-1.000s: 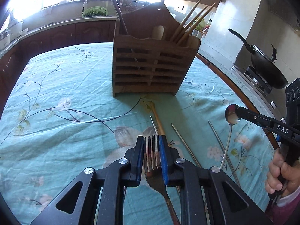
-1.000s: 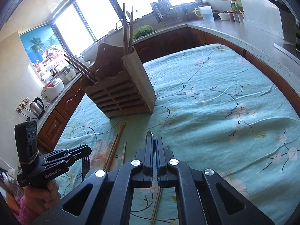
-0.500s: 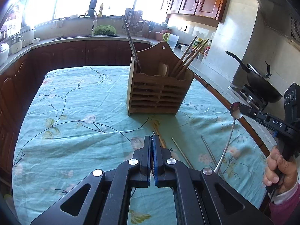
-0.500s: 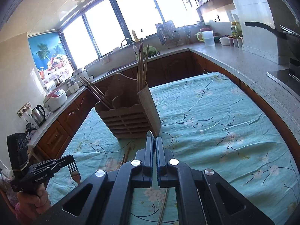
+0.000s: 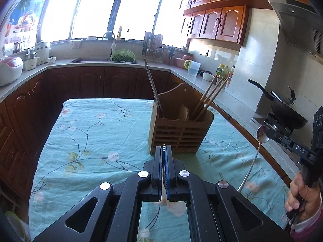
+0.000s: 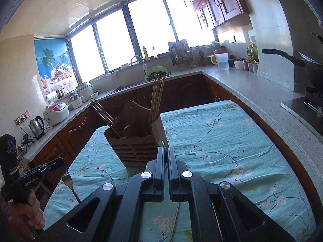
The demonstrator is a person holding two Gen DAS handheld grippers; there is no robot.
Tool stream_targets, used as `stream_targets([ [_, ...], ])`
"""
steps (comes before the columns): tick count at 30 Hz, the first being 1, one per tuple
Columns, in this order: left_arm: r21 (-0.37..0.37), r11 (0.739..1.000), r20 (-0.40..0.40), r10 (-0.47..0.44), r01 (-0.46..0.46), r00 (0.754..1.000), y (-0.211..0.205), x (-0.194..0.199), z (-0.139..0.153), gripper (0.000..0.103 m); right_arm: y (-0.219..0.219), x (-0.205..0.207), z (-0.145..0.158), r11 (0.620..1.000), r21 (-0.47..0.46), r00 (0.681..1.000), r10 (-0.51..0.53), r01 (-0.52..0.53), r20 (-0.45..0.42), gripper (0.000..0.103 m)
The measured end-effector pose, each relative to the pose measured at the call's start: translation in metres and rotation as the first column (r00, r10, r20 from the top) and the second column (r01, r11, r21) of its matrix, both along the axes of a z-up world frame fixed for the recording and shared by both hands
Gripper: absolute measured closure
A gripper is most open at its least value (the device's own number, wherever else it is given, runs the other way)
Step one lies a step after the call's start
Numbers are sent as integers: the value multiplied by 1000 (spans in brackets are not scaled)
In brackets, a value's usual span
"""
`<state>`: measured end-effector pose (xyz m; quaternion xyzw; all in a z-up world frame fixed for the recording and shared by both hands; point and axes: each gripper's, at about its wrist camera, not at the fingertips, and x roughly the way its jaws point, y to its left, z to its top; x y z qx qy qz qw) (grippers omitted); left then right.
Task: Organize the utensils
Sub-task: 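Lift the fork and spoon and lower them into the wooden caddy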
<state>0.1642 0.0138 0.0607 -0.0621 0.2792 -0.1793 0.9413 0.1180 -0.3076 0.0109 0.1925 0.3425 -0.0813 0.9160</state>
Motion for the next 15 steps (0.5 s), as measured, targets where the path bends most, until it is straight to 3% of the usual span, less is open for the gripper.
stream_targets([
  [9, -3, 998, 99, 56, -56, 994, 1, 10, 27, 103, 4, 15, 14, 997, -76, 999, -1, 5, 41, 100],
  [15, -14, 993, 182, 115, -114, 977, 1, 25, 44, 103, 3, 38, 28, 988, -153, 996, 5, 8, 89, 100],
])
